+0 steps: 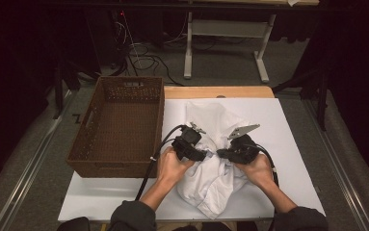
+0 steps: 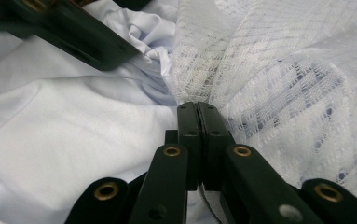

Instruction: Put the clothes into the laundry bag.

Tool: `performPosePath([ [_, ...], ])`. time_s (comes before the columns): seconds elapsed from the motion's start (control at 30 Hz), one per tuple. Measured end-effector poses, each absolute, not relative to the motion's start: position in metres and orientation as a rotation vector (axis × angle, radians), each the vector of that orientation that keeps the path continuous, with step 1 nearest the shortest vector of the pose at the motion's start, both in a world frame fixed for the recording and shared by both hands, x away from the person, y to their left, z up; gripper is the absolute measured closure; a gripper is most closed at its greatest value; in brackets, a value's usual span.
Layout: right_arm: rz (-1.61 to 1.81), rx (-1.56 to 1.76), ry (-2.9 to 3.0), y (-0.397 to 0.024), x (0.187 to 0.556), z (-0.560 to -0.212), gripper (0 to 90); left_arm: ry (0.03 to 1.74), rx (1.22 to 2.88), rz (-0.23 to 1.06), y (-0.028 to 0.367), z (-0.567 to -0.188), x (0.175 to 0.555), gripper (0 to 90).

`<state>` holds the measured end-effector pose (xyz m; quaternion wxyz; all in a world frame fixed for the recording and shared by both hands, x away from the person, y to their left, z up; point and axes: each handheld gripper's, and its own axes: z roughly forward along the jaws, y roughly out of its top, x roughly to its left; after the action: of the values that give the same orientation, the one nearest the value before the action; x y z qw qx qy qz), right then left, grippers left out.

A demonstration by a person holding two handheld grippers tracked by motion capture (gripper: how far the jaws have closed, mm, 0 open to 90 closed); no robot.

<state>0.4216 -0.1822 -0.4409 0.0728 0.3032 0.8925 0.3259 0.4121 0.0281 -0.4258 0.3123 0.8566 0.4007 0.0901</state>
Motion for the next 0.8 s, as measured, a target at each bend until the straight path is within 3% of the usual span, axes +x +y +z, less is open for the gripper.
performPosePath([
  [0.33, 0.919, 0.937, 2.692, -0.183, 0.424, -0.445, 90.0, 1.248, 2.244, 0.116, 0.038, -0.44, 0.43, 40.6],
  [0.6, 0.884, 0.939, 2.695, -0.182, 0.427, -0.446, 90.0, 1.311, 2.212, -0.027, 0.035, -0.463, 0.443, 43.3],
  [0.67, 0.89, 0.954, 2.7, -0.182, 0.427, -0.446, 90.0, 1.305, 2.204, -0.066, 0.036, -0.462, 0.445, 47.5],
  [0.8, 0.931, 0.984, 2.71, -0.182, 0.43, -0.449, 90.0, 1.282, 2.195, -0.121, 0.039, -0.462, 0.447, 65.1],
])
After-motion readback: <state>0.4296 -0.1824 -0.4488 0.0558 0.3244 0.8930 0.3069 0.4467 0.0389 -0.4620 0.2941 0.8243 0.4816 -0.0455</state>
